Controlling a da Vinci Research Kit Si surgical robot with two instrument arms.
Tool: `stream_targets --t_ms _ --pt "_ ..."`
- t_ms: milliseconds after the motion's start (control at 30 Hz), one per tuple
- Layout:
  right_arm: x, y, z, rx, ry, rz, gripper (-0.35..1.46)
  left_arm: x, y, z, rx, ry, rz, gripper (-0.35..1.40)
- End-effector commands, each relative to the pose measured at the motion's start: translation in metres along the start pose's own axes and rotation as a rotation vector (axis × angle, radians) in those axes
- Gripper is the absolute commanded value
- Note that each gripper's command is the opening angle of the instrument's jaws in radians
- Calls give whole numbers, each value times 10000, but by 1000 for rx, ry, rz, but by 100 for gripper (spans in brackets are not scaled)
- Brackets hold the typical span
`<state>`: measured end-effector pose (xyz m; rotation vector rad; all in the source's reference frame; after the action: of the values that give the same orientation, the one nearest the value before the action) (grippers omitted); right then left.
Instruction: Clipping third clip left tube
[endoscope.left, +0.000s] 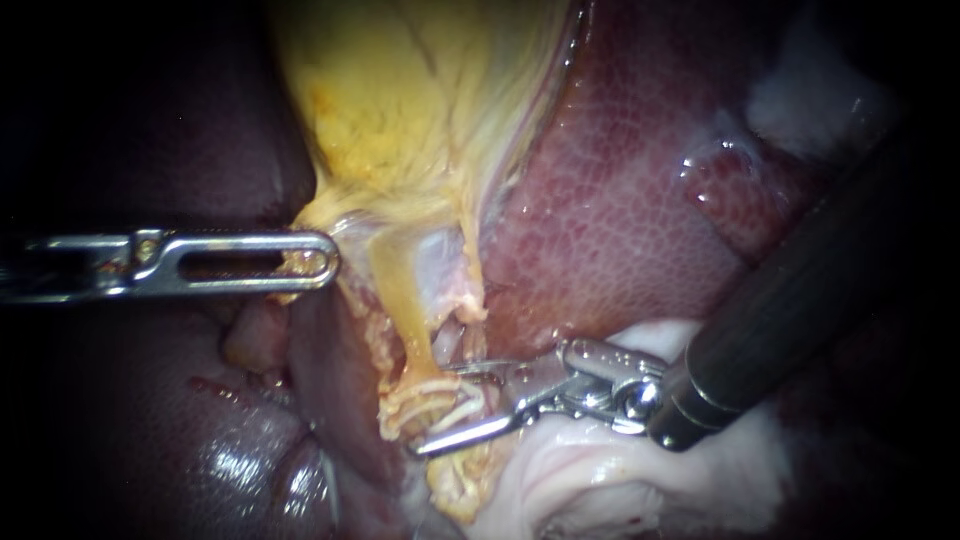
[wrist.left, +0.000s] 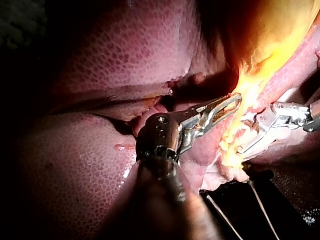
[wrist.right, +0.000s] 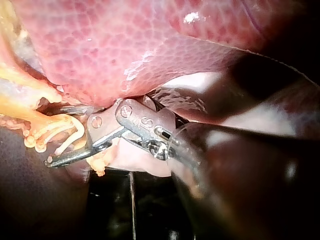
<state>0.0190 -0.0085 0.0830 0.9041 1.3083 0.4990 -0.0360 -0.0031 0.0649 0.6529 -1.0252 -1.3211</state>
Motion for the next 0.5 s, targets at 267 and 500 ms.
stream_targets --t_ms 267,500 --pt "0 0 1 -1 0 0 60 0 0 -1 0 0 0 -35" --pt "2 -2 -6 0 -4 -28 60 0 0 -3 1 1 0 -35"
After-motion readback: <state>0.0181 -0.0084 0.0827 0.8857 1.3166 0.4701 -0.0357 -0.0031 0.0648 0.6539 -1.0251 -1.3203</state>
